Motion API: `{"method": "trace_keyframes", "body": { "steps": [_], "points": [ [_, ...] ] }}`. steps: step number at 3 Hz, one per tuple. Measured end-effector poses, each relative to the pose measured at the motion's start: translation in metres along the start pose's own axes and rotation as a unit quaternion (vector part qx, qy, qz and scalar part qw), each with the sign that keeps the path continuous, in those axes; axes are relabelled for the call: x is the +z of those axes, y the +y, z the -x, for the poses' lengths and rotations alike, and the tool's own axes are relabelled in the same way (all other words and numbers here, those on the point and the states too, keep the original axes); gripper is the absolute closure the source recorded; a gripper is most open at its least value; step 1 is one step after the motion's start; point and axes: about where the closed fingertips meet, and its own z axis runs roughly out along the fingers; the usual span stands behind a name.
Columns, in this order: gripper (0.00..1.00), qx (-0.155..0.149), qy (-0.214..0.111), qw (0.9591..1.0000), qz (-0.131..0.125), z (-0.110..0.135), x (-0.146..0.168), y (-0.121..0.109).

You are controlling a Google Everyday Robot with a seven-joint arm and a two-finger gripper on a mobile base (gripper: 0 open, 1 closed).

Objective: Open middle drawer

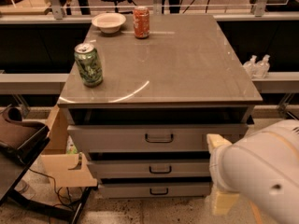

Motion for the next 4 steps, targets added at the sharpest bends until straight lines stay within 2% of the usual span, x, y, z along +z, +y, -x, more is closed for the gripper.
{"method": "trace_keyframes", "body": {
  "steps": [1,2,4],
  "points": [
    [0.00,-0.014,-0.014,0.9997,0.012,0.023,0.053,0.032],
    [0.00,-0.036,-0.039,0.9985,0.017,0.050,0.098,0.049],
    [0.00,-0.052,-0.074,0.9958,0.013,0.080,0.153,0.051]
  ]
}}
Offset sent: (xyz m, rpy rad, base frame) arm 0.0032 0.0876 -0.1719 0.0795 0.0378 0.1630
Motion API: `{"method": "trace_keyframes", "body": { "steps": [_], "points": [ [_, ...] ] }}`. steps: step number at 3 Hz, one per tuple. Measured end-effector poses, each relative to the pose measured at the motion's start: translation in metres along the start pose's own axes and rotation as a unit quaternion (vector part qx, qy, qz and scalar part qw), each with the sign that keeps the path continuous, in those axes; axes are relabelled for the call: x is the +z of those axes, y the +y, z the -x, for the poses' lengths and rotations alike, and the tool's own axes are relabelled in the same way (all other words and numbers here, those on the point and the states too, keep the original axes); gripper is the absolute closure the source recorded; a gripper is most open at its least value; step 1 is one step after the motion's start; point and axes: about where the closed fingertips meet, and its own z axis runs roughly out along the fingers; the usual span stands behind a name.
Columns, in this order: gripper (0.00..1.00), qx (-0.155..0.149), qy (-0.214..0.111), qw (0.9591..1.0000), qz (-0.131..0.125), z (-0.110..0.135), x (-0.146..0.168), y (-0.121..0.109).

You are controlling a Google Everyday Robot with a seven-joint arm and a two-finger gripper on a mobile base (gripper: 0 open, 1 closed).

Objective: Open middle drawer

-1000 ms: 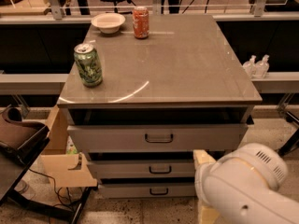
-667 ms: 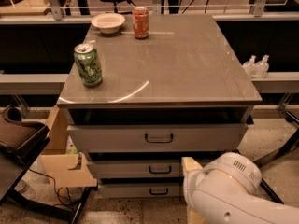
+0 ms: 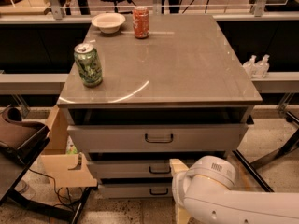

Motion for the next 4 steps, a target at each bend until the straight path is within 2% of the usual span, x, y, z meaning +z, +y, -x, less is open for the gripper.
{"method": "trace_keyframes", "body": {
  "steps": [1,2,3,4],
  "points": [
    [0.00,-0.011,-0.005,0.9999,0.003,0.011,0.022,0.001],
    [0.00,-0.018,0.014,0.9997,0.003,0.014,0.035,0.003],
    [0.00,-0.012,0.019,0.9997,-0.003,0.012,0.035,0.000],
    [0.00,-0.008,0.015,0.9997,0.015,0.014,0.050,0.005]
  ]
}}
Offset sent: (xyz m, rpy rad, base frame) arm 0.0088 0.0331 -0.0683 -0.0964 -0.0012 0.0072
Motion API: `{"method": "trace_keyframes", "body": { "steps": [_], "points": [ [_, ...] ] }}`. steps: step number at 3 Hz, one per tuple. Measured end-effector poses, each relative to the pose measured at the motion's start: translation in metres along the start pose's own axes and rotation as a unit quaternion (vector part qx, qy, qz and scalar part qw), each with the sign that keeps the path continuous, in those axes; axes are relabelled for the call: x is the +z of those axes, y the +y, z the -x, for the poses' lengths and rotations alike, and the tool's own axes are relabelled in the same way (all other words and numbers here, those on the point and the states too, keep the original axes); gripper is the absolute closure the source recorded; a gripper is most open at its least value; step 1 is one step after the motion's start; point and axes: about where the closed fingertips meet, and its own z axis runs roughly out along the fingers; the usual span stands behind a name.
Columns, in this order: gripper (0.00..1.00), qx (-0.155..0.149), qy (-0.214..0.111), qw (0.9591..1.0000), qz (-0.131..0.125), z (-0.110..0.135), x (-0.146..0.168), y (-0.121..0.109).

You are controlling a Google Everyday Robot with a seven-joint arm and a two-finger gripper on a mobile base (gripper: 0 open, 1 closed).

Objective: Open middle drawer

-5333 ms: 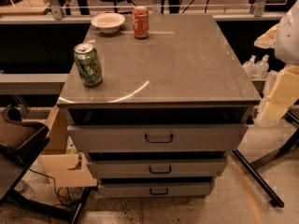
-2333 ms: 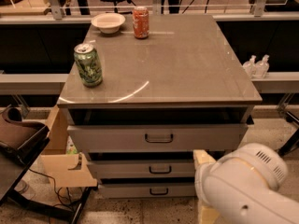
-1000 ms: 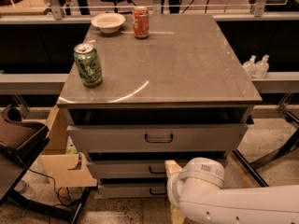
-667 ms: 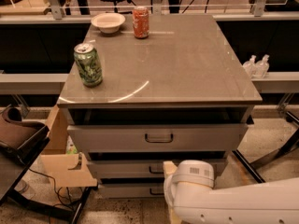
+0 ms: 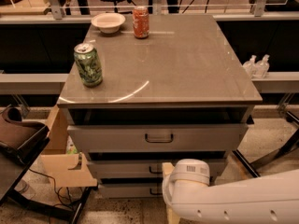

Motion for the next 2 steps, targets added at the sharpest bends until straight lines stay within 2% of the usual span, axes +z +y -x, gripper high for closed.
{"method": "trace_keyframes", "body": {
  "steps": [2],
  "points": [
    [0.00,0.003,-0.005,0.9982,0.059,0.006,0.058,0.009]
  ]
}}
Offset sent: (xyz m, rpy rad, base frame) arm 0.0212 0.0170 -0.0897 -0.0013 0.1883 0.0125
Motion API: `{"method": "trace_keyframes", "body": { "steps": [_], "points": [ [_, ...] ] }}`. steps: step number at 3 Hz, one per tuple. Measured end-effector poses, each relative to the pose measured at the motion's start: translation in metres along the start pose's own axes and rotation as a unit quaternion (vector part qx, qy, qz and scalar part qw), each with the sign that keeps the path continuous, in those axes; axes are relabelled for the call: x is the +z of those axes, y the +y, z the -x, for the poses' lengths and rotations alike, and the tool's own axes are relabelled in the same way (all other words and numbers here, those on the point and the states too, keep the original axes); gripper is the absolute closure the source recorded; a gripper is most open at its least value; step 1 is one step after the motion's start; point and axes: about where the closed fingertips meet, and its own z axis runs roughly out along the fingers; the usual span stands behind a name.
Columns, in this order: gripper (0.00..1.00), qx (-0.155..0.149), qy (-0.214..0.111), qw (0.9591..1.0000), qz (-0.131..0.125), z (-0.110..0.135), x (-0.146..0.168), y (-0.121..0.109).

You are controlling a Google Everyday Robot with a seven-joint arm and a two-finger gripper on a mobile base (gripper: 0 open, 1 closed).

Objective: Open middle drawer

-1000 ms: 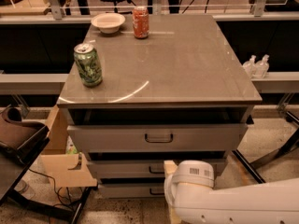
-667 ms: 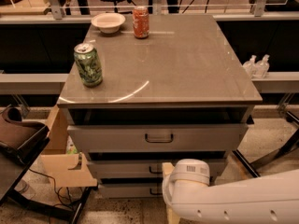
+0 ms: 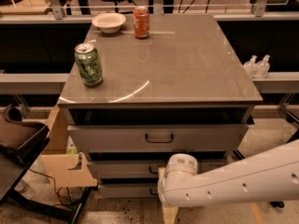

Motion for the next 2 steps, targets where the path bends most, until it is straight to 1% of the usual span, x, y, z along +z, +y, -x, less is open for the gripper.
{"method": "trace_keyframes", "body": {
  "steps": [1,2],
  "points": [
    [0.00,0.000,0.000,0.9999,0.015,0.000,0.016,-0.002],
    [0.00,-0.001,0.000,0.9996,0.028,-0.002,0.032,-0.010]
  ]
}}
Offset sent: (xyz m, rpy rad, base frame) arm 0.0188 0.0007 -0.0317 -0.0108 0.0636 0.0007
